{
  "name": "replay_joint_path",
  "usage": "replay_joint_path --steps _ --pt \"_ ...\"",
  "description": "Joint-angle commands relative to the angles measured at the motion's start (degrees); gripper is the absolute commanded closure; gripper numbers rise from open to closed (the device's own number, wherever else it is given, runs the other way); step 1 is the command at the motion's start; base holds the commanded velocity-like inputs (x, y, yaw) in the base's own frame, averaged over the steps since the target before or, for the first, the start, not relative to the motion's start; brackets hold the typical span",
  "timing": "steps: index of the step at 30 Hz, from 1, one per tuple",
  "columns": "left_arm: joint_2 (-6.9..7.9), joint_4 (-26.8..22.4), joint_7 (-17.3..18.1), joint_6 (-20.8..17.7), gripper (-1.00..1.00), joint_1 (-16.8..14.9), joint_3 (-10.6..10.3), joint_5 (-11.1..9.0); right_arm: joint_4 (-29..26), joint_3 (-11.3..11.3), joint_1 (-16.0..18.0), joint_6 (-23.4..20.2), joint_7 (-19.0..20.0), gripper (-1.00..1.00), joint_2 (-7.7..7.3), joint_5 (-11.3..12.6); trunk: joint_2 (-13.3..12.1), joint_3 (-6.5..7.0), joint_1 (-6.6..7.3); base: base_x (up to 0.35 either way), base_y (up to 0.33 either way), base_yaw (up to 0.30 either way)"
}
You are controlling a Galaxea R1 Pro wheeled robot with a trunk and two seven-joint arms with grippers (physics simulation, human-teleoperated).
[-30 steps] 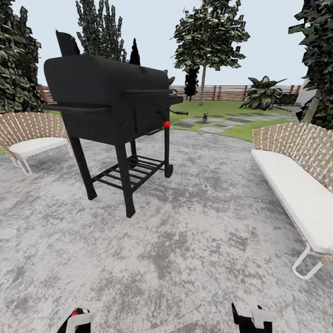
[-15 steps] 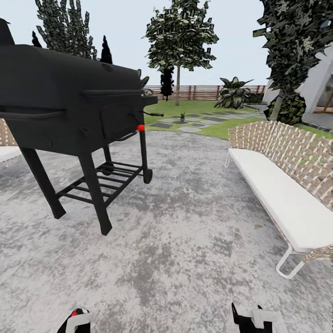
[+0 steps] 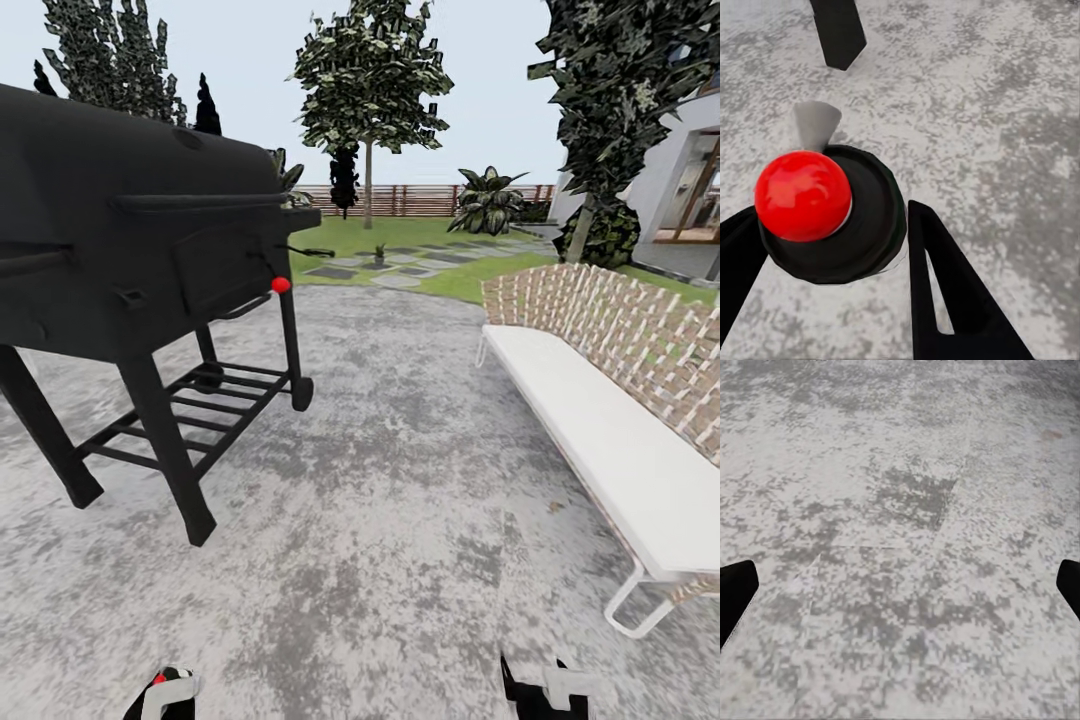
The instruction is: Pick up the pesticide atomizer in the garden and spray insectifuge to fully cover both potted plants in the garden.
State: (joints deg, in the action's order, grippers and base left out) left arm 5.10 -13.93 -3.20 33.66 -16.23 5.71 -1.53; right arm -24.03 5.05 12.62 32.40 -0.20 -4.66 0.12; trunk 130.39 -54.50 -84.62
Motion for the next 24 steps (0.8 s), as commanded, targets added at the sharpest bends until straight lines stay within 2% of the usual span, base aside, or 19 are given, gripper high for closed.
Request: replay_joint_path --steps 1,10,24 --pt "0.00 0.04 -0.05 0.18 1.00 -0.03 0.00 -0.14 0.04 0.05 0.03 0.17 -0.01 -1.00 -0.03 -0.01 0.02 -0.05 -0.02 0.339 0.000 -0.002" --pt "0.00 0.04 -0.05 0.18 1.00 -0.03 0.00 -0.14 0.12 0.05 0.03 0.15 0.00 -1.00 -0.03 -0.08 0.02 -0.05 -0.02 0.339 -0.015 0.000" --pt "0.00 0.04 -0.05 0.18 1.00 -0.03 0.00 -0.20 2.59 -0.04 0.03 0.12 0.13 -1.00 0.33 -0.12 0.02 -0.05 -0.02 0.339 -0.112 0.000"
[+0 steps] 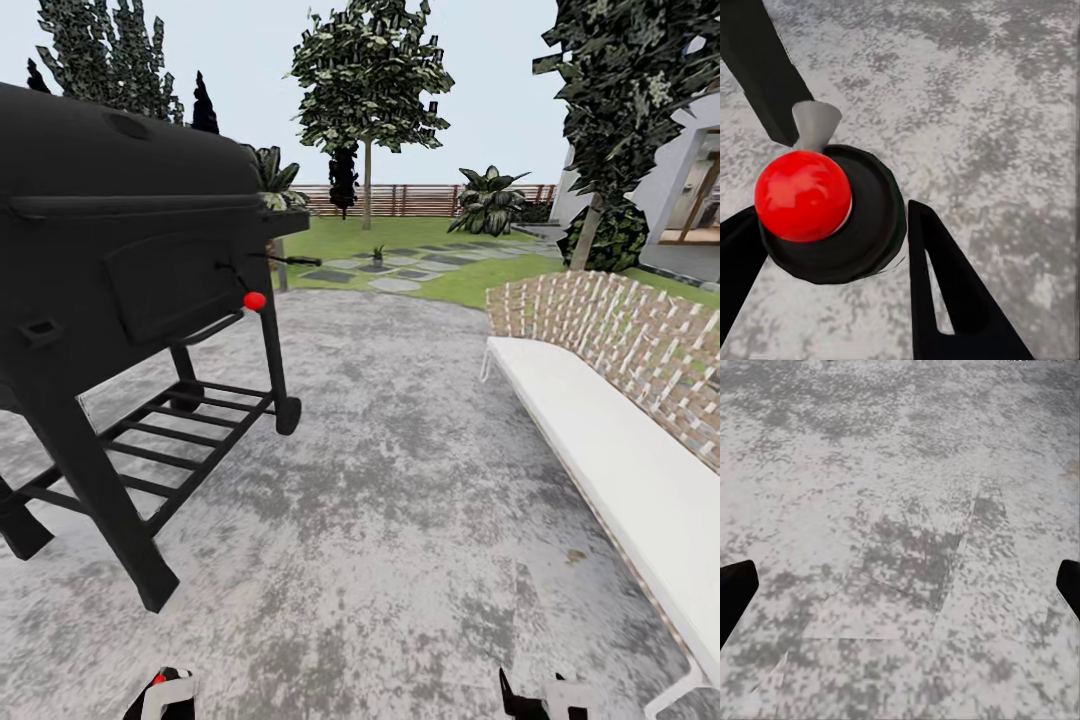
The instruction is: Pick up the pesticide atomizer in the garden and spray insectifuge to fully cover both potted plants in the garden.
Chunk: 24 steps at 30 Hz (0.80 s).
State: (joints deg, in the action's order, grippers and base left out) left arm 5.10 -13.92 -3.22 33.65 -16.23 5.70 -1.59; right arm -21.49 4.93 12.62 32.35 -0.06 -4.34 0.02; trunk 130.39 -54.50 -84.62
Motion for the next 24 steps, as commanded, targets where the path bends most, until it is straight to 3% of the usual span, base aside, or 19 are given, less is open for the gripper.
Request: replay_joint_path --steps 1,24 --pt "0.00 0.04 -0.04 0.19 1.00 -0.03 0.01 -0.15 0.08 0.04 0.03 0.17 -0.03 -1.00 0.02 -0.01 0.02 -0.05 -0.02 0.339 -0.117 0.000" --pt "0.09 0.04 -0.04 0.19 1.00 -0.03 0.08 -0.18 0.22 0.08 0.03 0.35 -0.21 -1.00 0.11 -0.02 0.02 -0.05 -0.02 0.339 -0.028 0.000"
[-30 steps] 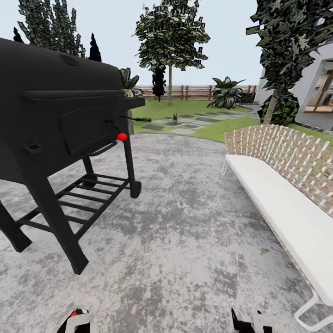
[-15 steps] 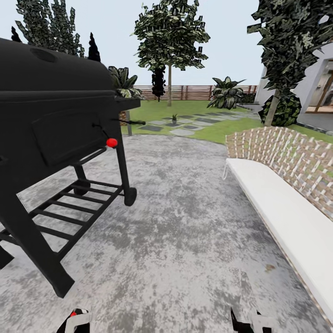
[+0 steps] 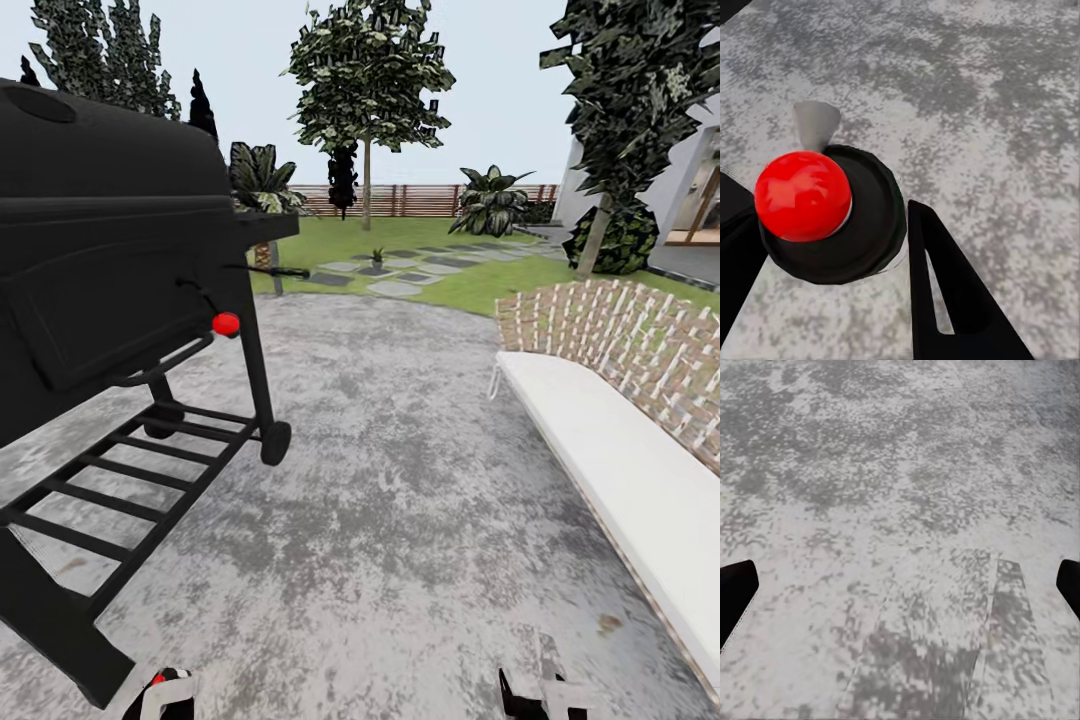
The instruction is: Pick up the pesticide atomizer in the garden and spray insectifuge to fully cover both potted plants in the garden.
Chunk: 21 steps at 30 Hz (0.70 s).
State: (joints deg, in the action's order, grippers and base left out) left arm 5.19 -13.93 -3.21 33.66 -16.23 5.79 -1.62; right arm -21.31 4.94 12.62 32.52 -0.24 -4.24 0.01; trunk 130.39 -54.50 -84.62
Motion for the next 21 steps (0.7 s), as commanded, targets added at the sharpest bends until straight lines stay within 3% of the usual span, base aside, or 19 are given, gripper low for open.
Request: replay_joint_path --steps 1,11,21 --pt "0.00 0.04 -0.05 0.18 1.00 -0.03 -0.02 -0.15 0.04 0.07 0.03 0.17 -0.02 -1.00 0.01 -0.01 0.02 -0.05 -0.02 0.340 0.000 0.000" --pt "-0.05 0.04 -0.05 0.18 1.00 -0.03 -0.08 -0.14 0.36 0.07 0.03 0.17 -0.04 -1.00 0.02 -0.01 0.02 -0.05 -0.02 0.340 -0.010 0.000" --pt "-0.01 0.04 -0.05 0.18 1.00 -0.03 -0.06 -0.14 0.39 0.07 0.03 0.12 -0.03 -1.00 0.02 -0.01 0.02 -0.05 -0.02 0.339 -0.109 0.000"
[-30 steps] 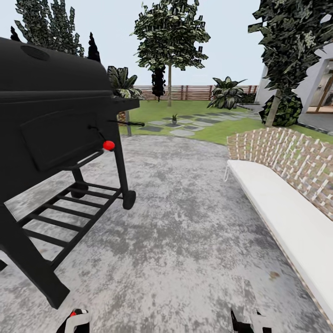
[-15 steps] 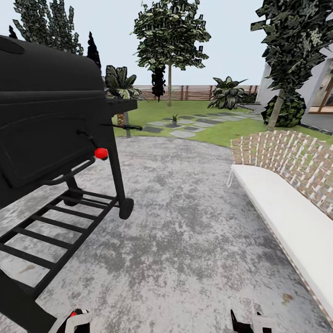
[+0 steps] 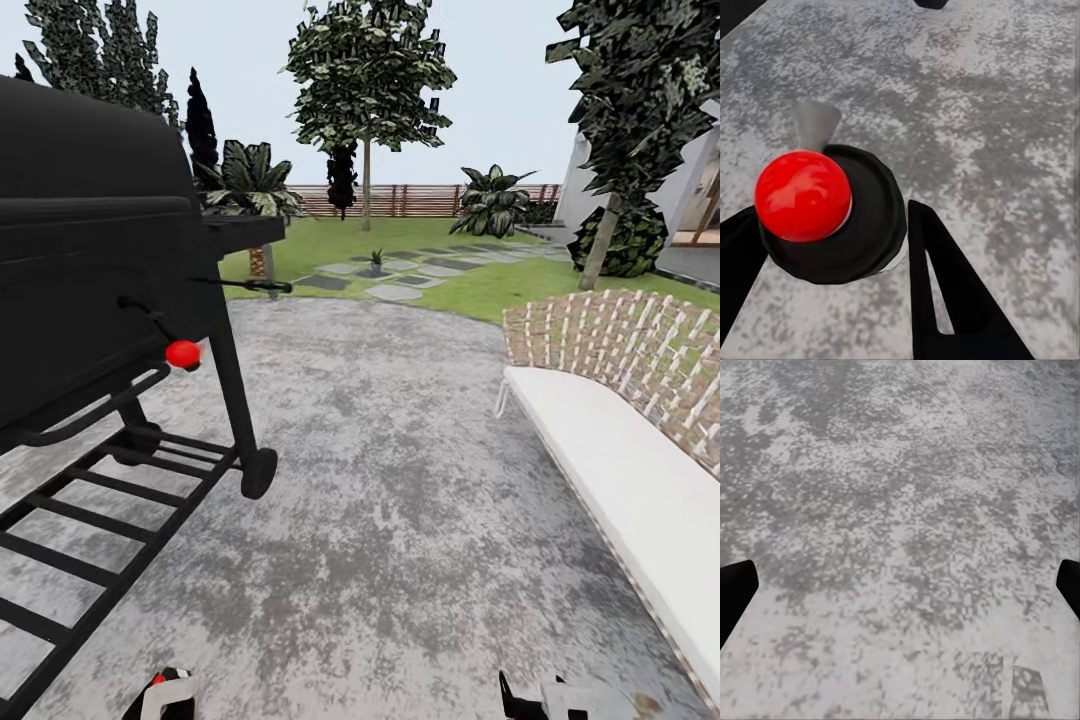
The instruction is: Pick up the pesticide atomizer in the garden and spray insectifuge to fully cover both potted plants in the garden.
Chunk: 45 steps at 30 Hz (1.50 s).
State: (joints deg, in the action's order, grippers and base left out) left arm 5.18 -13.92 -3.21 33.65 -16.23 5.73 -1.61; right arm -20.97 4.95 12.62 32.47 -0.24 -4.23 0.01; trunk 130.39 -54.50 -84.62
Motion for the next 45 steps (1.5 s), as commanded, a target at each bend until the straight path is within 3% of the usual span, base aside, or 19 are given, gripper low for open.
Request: replay_joint_path --steps 1,12,45 --pt "0.00 0.04 -0.04 0.19 1.00 -0.03 0.01 -0.14 0.05 0.06 0.03 0.16 -0.02 -1.00 0.01 -0.01 0.02 -0.05 -0.02 0.339 -0.135 -0.028" --pt "0.01 0.04 -0.04 0.19 1.00 -0.03 -0.01 -0.21 0.05 0.06 0.03 0.17 -0.04 -1.00 -0.03 0.04 0.02 -0.05 -0.02 0.339 -0.102 -0.156" --pt "0.01 0.04 -0.04 0.19 1.00 -0.03 -0.01 -0.15 0.05 0.06 0.03 0.22 -0.03 -1.00 -0.08 0.01 0.02 -0.05 -0.02 0.339 -0.026 -0.003"
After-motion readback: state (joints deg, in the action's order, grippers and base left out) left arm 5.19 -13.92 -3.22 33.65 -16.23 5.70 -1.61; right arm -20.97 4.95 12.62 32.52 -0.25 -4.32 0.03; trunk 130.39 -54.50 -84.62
